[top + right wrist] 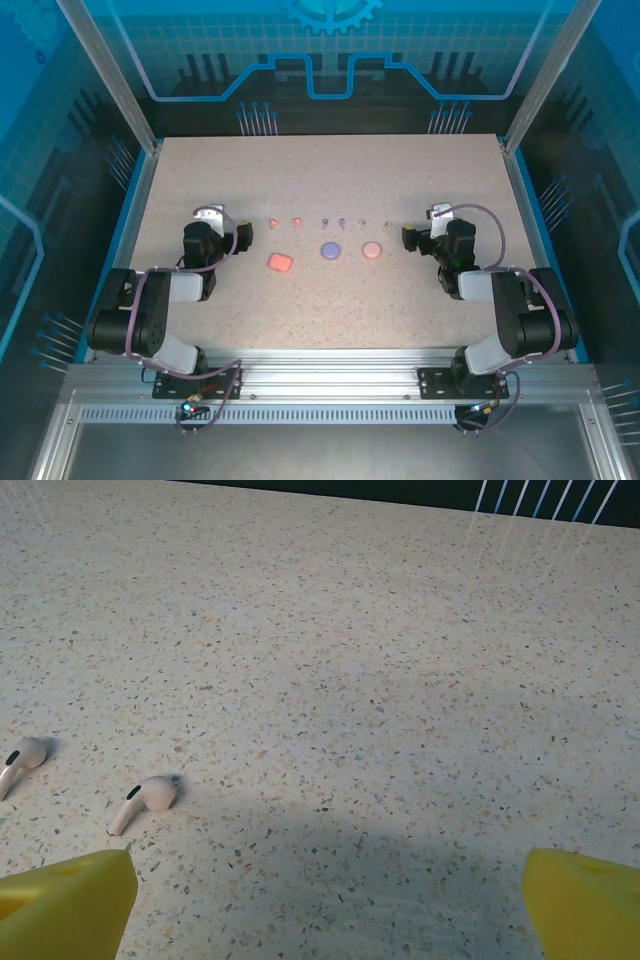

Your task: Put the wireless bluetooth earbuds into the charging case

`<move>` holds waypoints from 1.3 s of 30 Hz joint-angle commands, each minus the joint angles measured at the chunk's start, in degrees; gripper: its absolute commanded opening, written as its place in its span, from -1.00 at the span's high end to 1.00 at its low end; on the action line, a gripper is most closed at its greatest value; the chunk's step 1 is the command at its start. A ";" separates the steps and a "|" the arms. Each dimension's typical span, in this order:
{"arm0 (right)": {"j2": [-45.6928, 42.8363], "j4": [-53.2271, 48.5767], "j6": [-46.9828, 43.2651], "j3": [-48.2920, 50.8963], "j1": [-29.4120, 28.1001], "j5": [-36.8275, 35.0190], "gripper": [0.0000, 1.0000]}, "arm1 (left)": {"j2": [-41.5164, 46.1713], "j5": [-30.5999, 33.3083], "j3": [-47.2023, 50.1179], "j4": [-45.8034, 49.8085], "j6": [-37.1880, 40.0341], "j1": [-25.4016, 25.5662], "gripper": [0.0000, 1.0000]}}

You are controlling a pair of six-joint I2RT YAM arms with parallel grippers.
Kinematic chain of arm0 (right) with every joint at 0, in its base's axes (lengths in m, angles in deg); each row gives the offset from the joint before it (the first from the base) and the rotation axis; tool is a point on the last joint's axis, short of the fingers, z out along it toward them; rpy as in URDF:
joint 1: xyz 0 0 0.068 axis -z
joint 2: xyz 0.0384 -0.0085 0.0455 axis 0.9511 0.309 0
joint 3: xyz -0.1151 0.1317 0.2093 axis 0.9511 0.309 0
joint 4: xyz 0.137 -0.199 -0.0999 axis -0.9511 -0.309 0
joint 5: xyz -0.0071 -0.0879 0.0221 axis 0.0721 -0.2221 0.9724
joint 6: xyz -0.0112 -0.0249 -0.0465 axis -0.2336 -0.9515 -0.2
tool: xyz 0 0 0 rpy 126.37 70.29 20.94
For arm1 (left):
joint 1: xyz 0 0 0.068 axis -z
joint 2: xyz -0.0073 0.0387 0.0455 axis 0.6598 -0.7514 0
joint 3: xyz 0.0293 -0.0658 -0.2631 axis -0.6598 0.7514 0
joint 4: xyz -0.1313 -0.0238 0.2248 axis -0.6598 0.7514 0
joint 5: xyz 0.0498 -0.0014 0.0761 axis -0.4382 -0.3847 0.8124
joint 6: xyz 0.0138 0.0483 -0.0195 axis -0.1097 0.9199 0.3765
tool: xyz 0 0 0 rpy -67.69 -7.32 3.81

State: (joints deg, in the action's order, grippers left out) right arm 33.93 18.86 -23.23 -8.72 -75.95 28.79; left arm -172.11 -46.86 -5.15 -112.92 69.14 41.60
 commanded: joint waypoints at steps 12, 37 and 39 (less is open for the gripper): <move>-0.17 0.02 -0.54 -0.97 1.01 0.89 -1.00 | -0.36 -0.60 -0.79 -0.09 0.03 -0.34 -0.97; -12.84 -35.50 7.14 -17.04 1.57 -2.11 -1.00 | 9.05 5.33 -5.72 15.75 -2.59 -0.33 -0.97; -14.21 -39.01 9.98 -19.22 1.55 -0.45 -1.00 | 11.69 5.57 -6.51 18.39 -3.60 -0.37 -0.97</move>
State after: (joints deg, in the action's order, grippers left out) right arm 22.04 -7.79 -18.34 -24.83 -75.31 27.06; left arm -164.03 -43.32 -9.20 -100.46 67.53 41.60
